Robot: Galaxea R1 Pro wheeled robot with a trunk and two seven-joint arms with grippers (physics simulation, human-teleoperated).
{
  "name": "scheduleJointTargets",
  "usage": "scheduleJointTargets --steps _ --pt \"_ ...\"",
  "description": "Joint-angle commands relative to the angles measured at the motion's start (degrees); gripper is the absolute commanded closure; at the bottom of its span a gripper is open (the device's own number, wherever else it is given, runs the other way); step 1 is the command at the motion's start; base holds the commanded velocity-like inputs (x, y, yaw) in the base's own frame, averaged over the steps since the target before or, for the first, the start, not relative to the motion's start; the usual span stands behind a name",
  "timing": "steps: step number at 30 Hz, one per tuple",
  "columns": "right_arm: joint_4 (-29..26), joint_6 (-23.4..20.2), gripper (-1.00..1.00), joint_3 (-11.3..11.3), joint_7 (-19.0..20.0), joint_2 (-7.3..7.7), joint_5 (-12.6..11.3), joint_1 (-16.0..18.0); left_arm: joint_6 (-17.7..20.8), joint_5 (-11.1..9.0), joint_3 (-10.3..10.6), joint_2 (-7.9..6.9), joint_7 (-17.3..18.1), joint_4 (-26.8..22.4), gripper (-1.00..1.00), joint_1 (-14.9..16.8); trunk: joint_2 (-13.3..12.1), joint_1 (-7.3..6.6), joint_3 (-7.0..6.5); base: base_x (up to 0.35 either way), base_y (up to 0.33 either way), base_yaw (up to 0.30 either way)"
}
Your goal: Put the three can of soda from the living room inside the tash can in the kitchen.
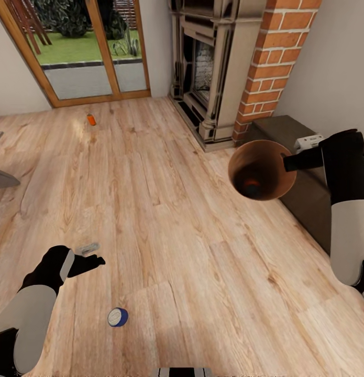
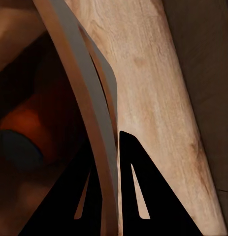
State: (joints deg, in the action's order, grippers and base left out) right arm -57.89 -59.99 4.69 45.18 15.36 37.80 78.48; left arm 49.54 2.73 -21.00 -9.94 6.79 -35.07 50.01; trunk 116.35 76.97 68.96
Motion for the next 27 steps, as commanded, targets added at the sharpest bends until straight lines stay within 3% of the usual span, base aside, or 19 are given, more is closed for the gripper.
scheduleJointTargets --steps 1,7,19,27 --pt "0.0 0.0 1.00 0.1 0.3 0.02 -0.3 0.0 0.0 0.0 0.0 0.00 -0.1 0.0 -1.00 0.0 0.4 0.21 0.27 0.000 0.000 0.000" --pt "0.0 0.0 1.00 -0.1 0.3 -0.21 1.4 0.0 -0.2 0.0 0.0 0.02 -0.3 0.1 -1.00 0.0 2.8 1.53 1.88 0.000 0.000 0.000" --pt "0.0 0.0 1.00 -1.0 0.3 -0.18 1.9 0.0 -0.3 0.0 0.1 0.09 -0.4 0.1 -1.00 0.0 7.6 4.17 5.10 0.000 0.000 0.000" --pt "-0.1 0.0 1.00 -2.1 0.3 -0.17 1.9 0.0 -0.2 -0.1 2.2 0.17 -0.4 0.1 -1.00 0.0 10.8 5.92 7.25 0.000 0.000 0.000"
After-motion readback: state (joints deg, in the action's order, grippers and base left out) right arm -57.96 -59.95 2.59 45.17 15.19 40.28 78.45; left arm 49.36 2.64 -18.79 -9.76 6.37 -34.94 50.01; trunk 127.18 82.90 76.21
